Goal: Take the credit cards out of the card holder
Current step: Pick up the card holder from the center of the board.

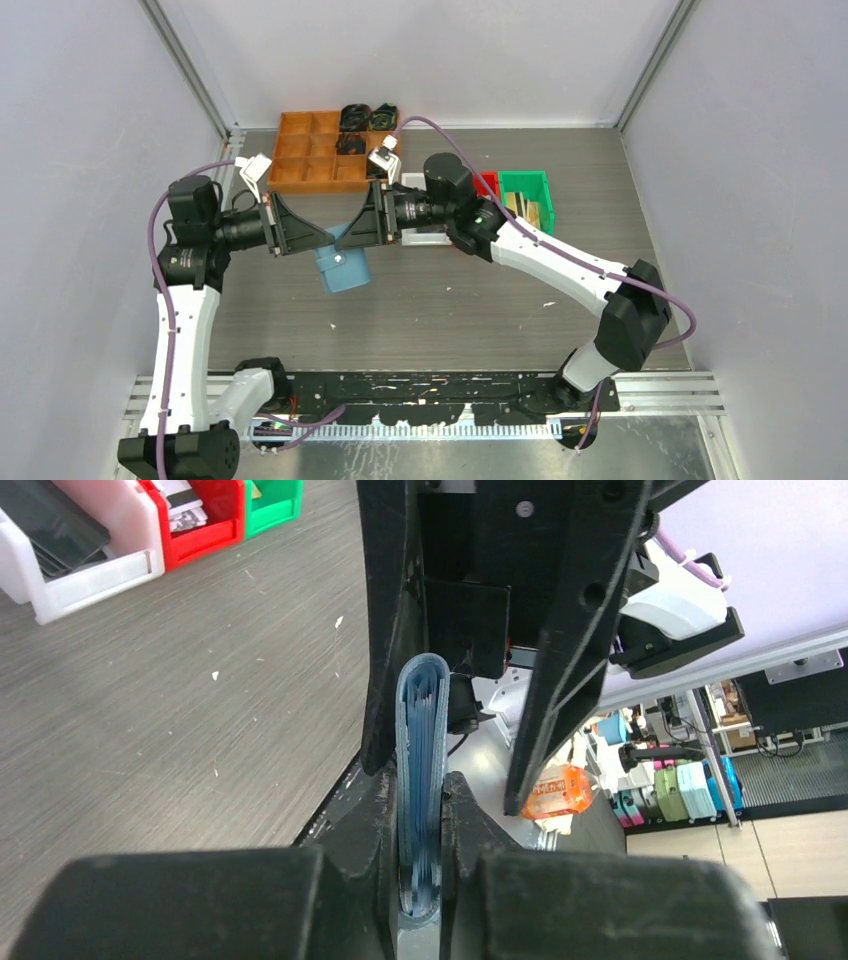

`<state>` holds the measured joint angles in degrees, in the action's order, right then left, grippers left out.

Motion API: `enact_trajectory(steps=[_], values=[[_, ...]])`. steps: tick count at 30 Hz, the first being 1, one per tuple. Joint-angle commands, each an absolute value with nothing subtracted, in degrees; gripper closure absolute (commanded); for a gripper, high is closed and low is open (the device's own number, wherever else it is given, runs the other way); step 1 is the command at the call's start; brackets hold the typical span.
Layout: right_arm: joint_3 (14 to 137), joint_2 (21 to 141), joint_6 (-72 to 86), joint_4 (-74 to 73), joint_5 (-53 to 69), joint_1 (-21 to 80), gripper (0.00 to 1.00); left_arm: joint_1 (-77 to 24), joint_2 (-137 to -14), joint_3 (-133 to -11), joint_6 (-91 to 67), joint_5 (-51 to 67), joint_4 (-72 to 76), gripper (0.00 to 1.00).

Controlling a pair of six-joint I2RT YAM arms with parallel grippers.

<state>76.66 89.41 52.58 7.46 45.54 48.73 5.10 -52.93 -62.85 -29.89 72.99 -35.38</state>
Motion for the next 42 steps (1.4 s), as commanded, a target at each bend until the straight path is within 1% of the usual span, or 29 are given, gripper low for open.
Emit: enact_trajectory(steps=[1,3,6,9,14,17,19,20,22,23,24,25,26,27,28,29,30,34,37,39,42], values=[[79.2,87.6,50.0,7.8,43.1,49.1,0.36,5.0,-52.8,-65.5,-25.9,71.6,-38.3,0.98],[77.5,87.1,51.6,9.8,44.0,49.0,0.36,5.0,-53.1,-66.0,-26.0,71.5,-38.3,1.00],[72.9,85.8,57.2,18.5,47.1,48.2,0.37,5.1,-53.3,-66.6,-27.4,72.5,-37.2,1.00],[68.1,84.9,61.6,25.5,48.7,47.8,0.40,5.0,-53.1,-67.1,-30.1,73.3,-34.9,1.00],[64.3,85.4,68.7,35.2,50.7,47.8,0.45,5.1,-52.6,-66.9,-36.7,74.4,-28.9,1.00],[63.3,86.4,73.9,43.6,51.5,47.8,0.54,5.1,-52.3,-66.5,-39.1,74.6,-26.7,1.00],[63.1,87.0,77.1,48.1,51.7,47.8,0.61,5.0,-52.3,-66.5,-39.3,74.5,-26.5,1.00],[63.2,87.3,78.4,49.5,51.7,47.8,0.68,5.0,-52.2,-66.4,-39.3,74.3,-26.5,1.00],[63.5,87.7,80.5,51.5,51.3,47.9,0.80,5.0,-52.0,-65.8,-39.0,73.6,-26.7,1.00],[63.7,87.9,81.2,52.0,51.1,48.0,0.85,5.1,-51.8,-65.3,-38.8,72.7,-26.7,0.94],[64.0,88.0,81.4,51.9,50.6,48.2,0.90,5.0,-51.7,-64.6,-38.7,71.6,-26.6,0.87],[64.5,88.2,81.3,50.7,50.1,48.3,0.94,5.0,-51.7,-64.3,-38.2,71.1,-27.3,0.76],[65.1,88.3,80.4,48.5,49.3,48.6,0.98,5.1,-52.0,-64.5,-36.7,70.7,-30.0,0.58],[66.0,88.7,78.8,45.4,48.5,48.9,0.99,5.0,-52.8,-65.1,-34.1,70.3,-34.2,0.39],[67.3,89.2,76.4,40.8,47.8,49.1,0.99,5.0,-53.8,-65.8,-30.8,69.9,-38.8,0.29],[68.5,89.6,74.2,36.9,47.2,49.5,0.99,5.1,-55.6,-66.8,-26.5,69.4,-44.1,0.25],[69.3,90.1,72.2,33.8,46.5,49.9,0.99,5.0,-57.1,-68.1,-22.5,69.0,-49.2,0.24],[71.3,90.1,65.3,23.2,46.1,51.0,0.99,5.1,-63.8,-74.5,-8.9,68.9,-64.8,0.23],[71.2,88.5,60.8,16.6,46.3,51.0,0.99,5.2,-66.7,-79.5,-2.0,71.8,-73.1,0.27],[71.4,88.0,59.0,13.7,46.8,51.0,0.99,5.2,-66.6,-80.6,-0.3,73.4,-75.8,0.31],[72.1,88.3,58.2,12.0,47.5,51.0,0.99,5.2,-64.7,-80.1,-1.1,74.6,-75.1,0.39]])
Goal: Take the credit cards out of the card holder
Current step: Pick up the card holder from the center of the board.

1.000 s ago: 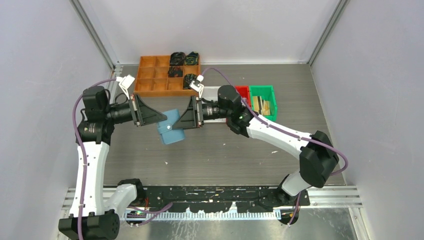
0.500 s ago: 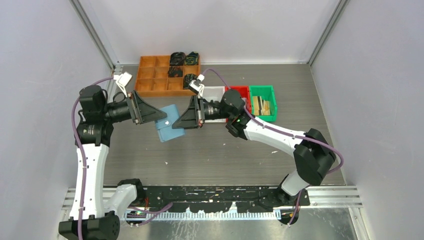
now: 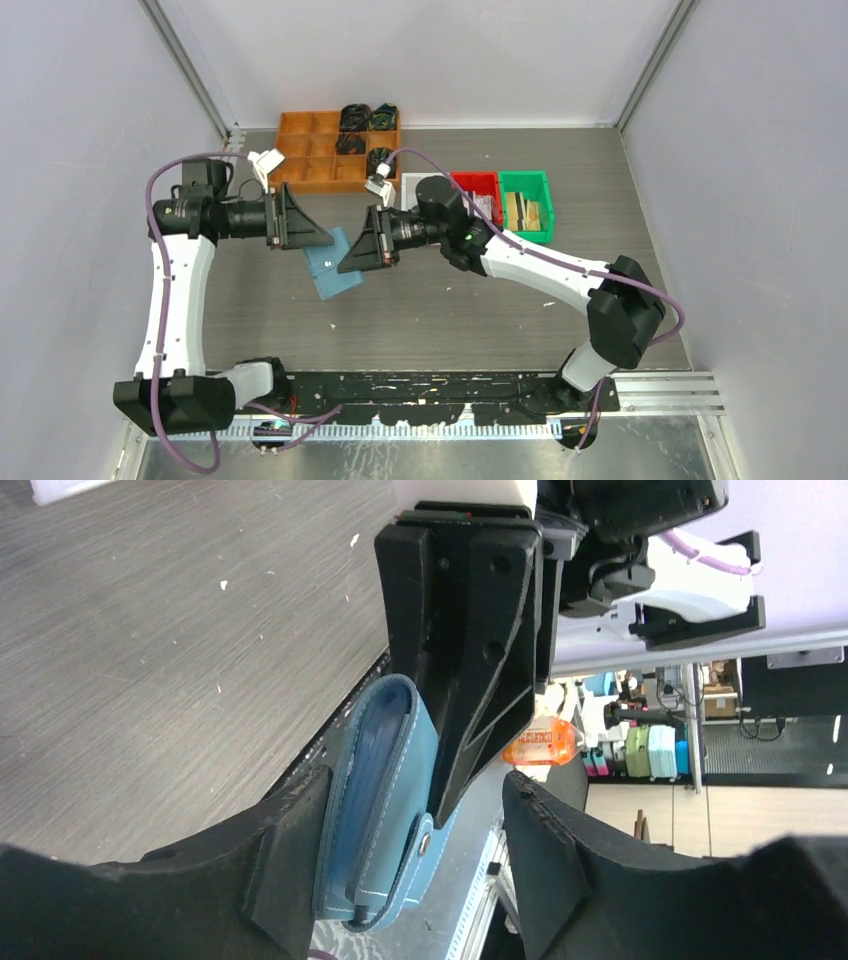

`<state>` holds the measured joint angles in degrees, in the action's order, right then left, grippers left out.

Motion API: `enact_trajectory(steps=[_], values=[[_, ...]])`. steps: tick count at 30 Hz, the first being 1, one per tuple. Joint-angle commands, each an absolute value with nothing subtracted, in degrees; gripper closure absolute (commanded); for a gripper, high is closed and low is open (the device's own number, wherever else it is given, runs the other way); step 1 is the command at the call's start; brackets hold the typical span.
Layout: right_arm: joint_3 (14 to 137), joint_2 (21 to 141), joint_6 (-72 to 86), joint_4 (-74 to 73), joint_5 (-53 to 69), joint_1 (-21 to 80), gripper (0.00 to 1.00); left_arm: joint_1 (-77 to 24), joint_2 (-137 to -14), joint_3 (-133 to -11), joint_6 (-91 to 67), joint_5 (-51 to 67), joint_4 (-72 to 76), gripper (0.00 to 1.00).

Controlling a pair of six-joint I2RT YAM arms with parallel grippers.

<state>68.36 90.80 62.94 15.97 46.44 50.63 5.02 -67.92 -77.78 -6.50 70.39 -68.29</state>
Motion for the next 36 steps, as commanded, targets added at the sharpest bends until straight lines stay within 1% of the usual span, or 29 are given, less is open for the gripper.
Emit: enact_trajectory(steps=[1,4,6,14,18,23,26,27,29,30,31,33,36], values=[[72.4,88.5,58.3,11.9,47.8,50.9,0.99,5.2,-63.8,-79.5,-2.3,74.8,-73.5,0.42],[72.4,88.5,57.8,11.6,48.6,51.0,0.99,5.2,-61.2,-77.2,-8.0,75.0,-66.2,0.56],[73.2,87.9,56.2,9.6,48.8,51.0,0.99,5.2,-60.1,-76.8,-8.9,75.1,-65.5,0.62],[79.7,88.1,50.6,2.0,50.8,51.0,0.99,5.2,-58.7,-77.4,-8.9,74.5,-65.2,0.80],[80.0,88.4,50.0,1.3,51.4,51.0,0.99,5.2,-57.3,-77.1,-9.1,74.3,-65.1,0.86],[78.8,87.2,48.7,0.4,51.2,50.7,0.99,5.2,-56.1,-76.6,-9.1,73.5,-64.6,0.96],[78.7,87.0,48.5,0.5,50.9,50.1,0.99,5.3,-56.1,-76.1,-8.5,72.4,-64.5,0.95],[78.9,87.1,48.6,0.5,51.0,49.8,0.99,5.2,-56.2,-75.9,-8.3,72.1,-64.5,0.91],[79.3,87.3,48.6,0.5,51.2,49.4,0.99,5.2,-56.3,-75.4,-7.6,71.8,-65.0,0.68],[79.4,87.3,48.5,0.4,51.2,49.2,0.99,5.2,-56.3,-75.2,-7.2,71.6,-65.4,0.63],[79.6,87.4,48.4,0.4,51.4,49.0,0.99,5.3,-56.3,-75.1,-6.9,71.6,-65.8,0.61],[79.8,87.4,48.1,0.4,51.6,48.6,0.99,5.2,-56.2,-75.0,-5.7,71.5,-66.6,0.62],[80.1,87.6,48.0,0.4,52.1,48.0,0.99,5.3,-56.0,-74.8,-5.0,71.6,-67.2,0.75]])
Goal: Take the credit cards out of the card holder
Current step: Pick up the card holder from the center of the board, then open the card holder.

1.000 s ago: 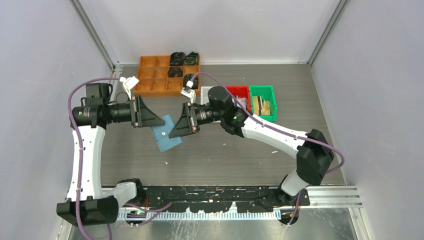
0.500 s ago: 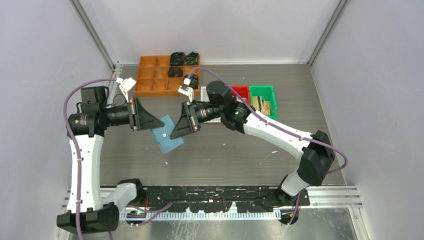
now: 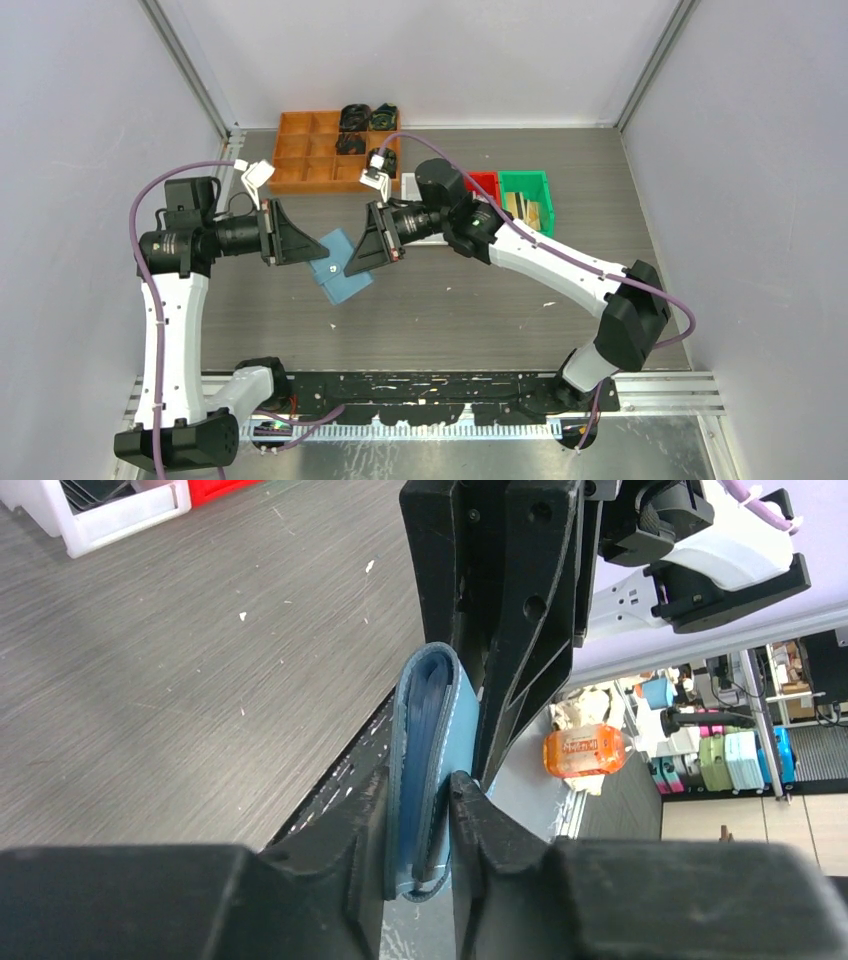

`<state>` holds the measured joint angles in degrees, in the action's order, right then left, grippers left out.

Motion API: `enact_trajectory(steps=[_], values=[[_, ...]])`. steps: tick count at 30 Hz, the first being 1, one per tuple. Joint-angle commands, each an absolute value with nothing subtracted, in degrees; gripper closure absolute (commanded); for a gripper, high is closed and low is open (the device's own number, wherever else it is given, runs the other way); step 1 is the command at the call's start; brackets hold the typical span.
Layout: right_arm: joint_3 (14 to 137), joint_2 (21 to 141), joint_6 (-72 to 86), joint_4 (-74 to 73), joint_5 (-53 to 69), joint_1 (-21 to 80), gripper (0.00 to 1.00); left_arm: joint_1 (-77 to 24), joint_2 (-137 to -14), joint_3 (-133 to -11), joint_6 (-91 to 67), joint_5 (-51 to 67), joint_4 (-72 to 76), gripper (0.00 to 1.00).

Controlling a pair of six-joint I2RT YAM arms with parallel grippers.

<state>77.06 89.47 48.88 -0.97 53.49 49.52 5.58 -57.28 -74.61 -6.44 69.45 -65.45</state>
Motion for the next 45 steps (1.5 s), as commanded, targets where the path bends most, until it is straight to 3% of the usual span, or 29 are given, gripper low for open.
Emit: enact_trajectory(steps=[1,4,7,8,11,12,14,19,23,28,34,45], values=[[80.3,87.7,47.9,0.4,52.3,47.9,0.99,5.2,-55.8,-74.8,-4.9,71.5,-67.1,0.80],[81.3,88.3,46.0,-3.8,51.8,47.9,0.98,5.2,-55.7,-75.1,-5.2,71.0,-66.4,0.94],[82.3,88.6,44.5,-5.6,50.6,47.9,0.92,5.2,-55.7,-74.6,-6.0,70.4,-65.3,1.00],[82.7,88.7,43.8,-6.5,49.9,47.9,0.82,5.2,-55.6,-74.1,-6.5,69.7,-65.1,1.00],[85.4,88.3,39.3,-13.4,44.7,47.6,0.30,5.3,-55.2,-73.5,-7.0,64.6,-64.2,1.00],[86.4,87.9,37.4,-16.6,41.5,47.6,0.19,5.3,-55.0,-73.3,-7.5,62.3,-63.5,1.00],[88.2,86.3,34.4,-21.8,33.6,47.5,0.11,5.3,-54.6,-72.6,-9.0,58.2,-61.5,1.00],[88.6,82.3,36.9,-25.7,18.3,48.5,0.16,5.3,-54.1,-70.3,-13.4,52.8,-56.0,1.00],[86.1,81.1,41.9,-22.5,17.5,51.1,0.20,5.2,-53.6,-68.4,-17.7,48.6,-50.1,1.00],[81.9,81.3,51.3,-10.3,22.3,52.6,0.20,5.2,-54.5,-68.7,-21.7,41.0,-46.3,1.00],[80.1,87.7,63.8,5.5,26.0,52.6,0.24,5.2,-55.8,-69.7,-26.4,42.3,-45.7,1.00],[80.0,92.3,67.3,8.0,27.5,52.7,0.29,5.2,-53.8,-71.3,-30.0,47.0,-44.3,1.00]])
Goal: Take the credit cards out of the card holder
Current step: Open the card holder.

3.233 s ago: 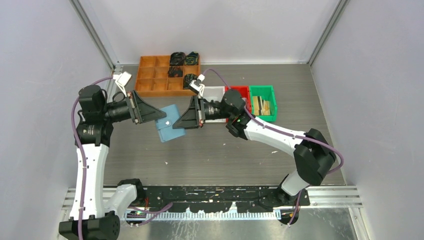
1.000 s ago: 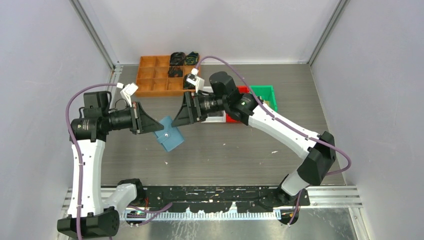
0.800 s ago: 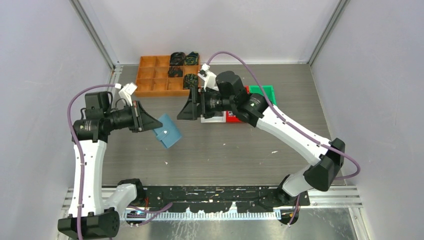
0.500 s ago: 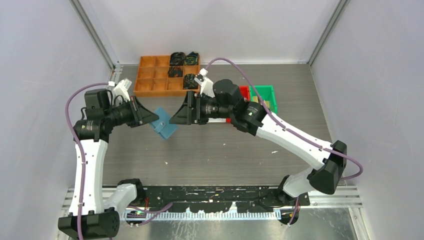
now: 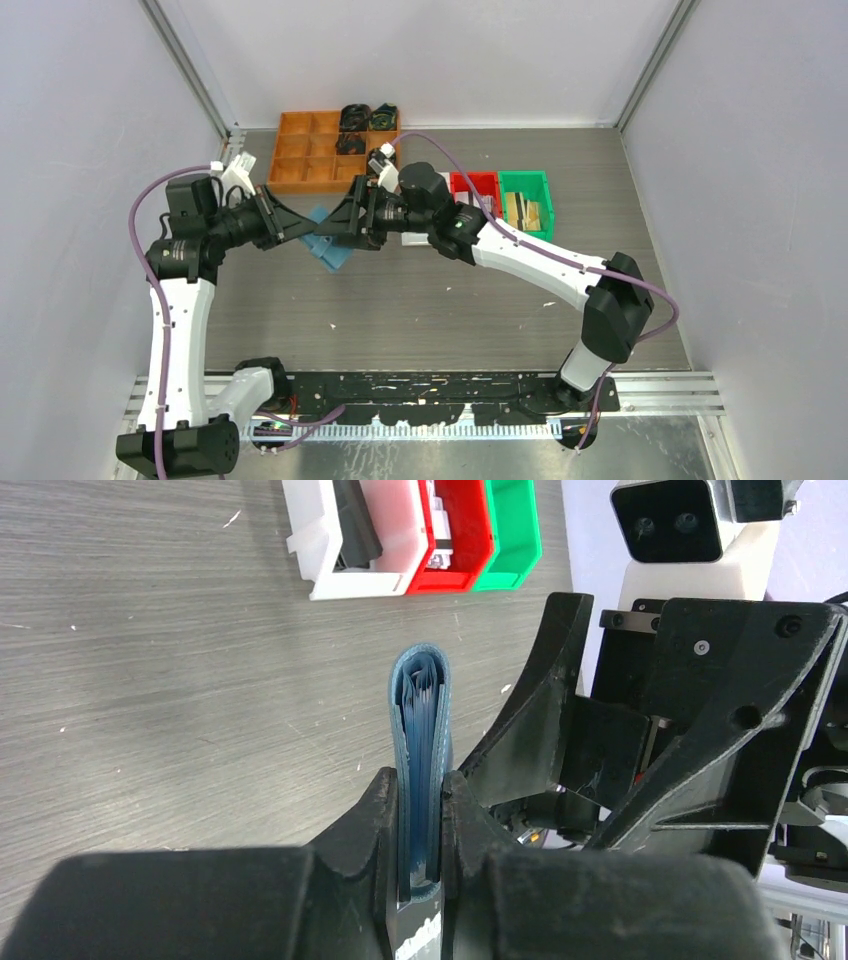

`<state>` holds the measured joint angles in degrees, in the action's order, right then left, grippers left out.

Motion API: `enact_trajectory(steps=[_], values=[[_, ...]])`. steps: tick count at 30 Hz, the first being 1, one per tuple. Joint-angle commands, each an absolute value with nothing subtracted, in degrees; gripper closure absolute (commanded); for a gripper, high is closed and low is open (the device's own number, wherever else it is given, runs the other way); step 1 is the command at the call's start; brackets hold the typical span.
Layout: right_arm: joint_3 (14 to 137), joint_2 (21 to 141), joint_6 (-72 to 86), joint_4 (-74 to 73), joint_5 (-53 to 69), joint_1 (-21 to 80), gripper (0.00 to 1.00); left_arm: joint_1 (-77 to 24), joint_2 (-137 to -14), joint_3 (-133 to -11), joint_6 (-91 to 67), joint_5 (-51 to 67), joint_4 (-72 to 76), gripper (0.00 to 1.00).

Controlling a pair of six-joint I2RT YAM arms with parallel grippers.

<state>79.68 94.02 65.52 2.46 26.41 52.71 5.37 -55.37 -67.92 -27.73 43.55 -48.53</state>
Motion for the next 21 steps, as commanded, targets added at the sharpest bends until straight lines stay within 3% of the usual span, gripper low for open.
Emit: enact_trajectory(steps=[1,16,21], values=[[79.9,92.4,67.3,8.0,27.5,52.7,0.29,5.3,-53.8,-71.3,-30.4,47.2,-44.2,1.00],[78.0,91.3,66.4,6.0,25.5,52.8,0.34,5.3,-53.9,-73.0,-34.7,49.3,-40.8,1.00],[74.8,94.4,78.5,20.7,26.4,52.1,0.34,5.2,-53.1,-73.8,-36.1,49.7,-39.8,1.00]])
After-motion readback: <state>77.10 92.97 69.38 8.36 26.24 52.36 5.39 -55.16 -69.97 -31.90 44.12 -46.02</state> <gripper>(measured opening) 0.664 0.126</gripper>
